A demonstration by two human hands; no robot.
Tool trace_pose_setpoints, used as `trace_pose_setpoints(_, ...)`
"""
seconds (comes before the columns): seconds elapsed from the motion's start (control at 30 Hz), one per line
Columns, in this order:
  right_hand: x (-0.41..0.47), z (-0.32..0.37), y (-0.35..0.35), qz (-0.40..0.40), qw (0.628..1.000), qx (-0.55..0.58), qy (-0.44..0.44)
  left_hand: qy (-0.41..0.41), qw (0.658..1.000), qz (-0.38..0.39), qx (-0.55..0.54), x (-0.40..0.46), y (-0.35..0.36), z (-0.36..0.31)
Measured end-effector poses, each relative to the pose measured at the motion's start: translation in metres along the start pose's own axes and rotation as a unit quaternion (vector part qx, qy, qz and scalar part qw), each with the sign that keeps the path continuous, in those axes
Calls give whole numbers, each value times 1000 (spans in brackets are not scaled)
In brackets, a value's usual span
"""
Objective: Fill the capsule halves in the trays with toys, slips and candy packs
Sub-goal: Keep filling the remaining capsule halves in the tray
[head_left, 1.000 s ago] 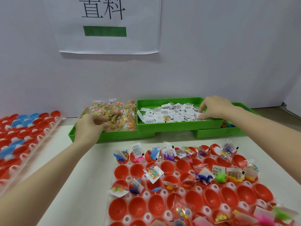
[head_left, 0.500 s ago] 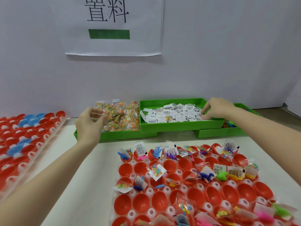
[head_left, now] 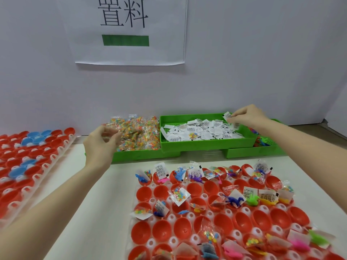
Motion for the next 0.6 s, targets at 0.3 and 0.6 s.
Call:
trace_pose_setpoints(0.3, -1, -7, 7, -64, 997, -48, 7, 18, 1000, -2, 22, 2, -6, 2)
trace_pose_setpoints(0.6, -64, 61, -8, -32, 962, 269, -12, -86, 983, 43, -159, -36, -11, -51)
Point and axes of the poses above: each hand's wrist, its own x-axis towards the middle knuckle, its own y-axis out of the palm, z = x × y, the point moved 2 cm from there along x, towards the middle knuckle, and after that the axes turned 12 degrees about -z, right-handed, at the moved point
